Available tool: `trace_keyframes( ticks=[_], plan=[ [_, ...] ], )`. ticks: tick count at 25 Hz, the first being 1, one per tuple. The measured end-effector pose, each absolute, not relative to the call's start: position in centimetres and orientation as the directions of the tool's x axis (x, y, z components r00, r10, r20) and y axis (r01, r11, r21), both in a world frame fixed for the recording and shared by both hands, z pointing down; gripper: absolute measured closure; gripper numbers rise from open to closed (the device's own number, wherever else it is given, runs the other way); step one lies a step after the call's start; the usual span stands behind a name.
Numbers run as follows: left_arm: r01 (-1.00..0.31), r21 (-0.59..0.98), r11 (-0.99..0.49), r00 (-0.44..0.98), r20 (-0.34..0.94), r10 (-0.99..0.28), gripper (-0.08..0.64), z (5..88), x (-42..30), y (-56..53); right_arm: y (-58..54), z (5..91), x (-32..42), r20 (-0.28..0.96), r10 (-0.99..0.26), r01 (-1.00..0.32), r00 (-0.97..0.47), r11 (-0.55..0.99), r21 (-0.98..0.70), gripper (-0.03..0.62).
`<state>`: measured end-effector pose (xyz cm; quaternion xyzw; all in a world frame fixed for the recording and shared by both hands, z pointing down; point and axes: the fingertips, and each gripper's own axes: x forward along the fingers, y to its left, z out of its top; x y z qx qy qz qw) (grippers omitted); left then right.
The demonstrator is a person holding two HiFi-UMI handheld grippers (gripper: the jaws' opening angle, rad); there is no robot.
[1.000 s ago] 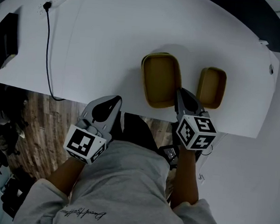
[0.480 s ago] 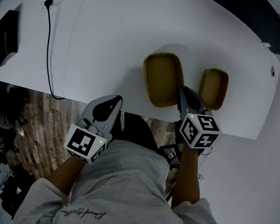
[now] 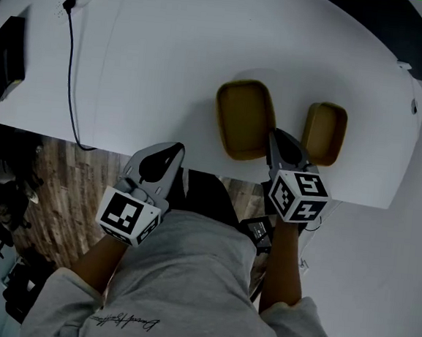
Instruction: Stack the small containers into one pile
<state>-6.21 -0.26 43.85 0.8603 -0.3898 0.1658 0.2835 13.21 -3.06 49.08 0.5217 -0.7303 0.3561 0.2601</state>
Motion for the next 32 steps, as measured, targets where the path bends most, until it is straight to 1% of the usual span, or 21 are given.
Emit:
trace_keyframes(
  ticks=[2, 6, 8, 15, 26, 32],
  plan=[
    [-0.764, 0.356, -0.538, 0.641, 0.506, -0.577, 0.558, 43.9, -6.1, -0.4, -3.1, 49.2, 13.2, 0.752, -0.575, -0.947, -0.321, 0.201, -0.25, 0.533],
    [-0.762, 0.353, -0.542, 0.643, 0.506, -0.575, 0.558, 43.8, -6.0, -0.6, -3.0, 49.5, 13.5, 0.756, -0.579, -0.952, -0.307, 0.188, -0.243, 0.448],
    [-0.761, 0.353, -0.544, 0.645, 0.506, -0.573, 0.558, 43.9, -5.9, -0.7, -3.0, 49.6, 13.7, 0.757, -0.578, -0.952, -0.306, 0.185, -0.244, 0.439],
    [-0.748, 0.359, -0.558, 0.659, 0.506, -0.557, 0.558, 43.9, -5.7, -0.7, -2.7, 49.5, 13.7, 0.755, -0.582, -0.954, -0.301, 0.173, -0.246, 0.434],
    [-0.707, 0.354, -0.613, 0.7, 0.479, -0.53, 0.558, 42.4, -5.9, -1.0, -1.8, 47.4, 13.4, 0.73, -0.629, -0.961, -0.267, 0.114, -0.253, 0.438],
    [-0.669, 0.339, -0.661, 0.731, 0.462, -0.503, 0.558, 41.6, -6.5, -1.2, -1.1, 45.8, 12.6, 0.71, -0.665, -0.965, -0.233, 0.07, -0.251, 0.471]
  ],
)
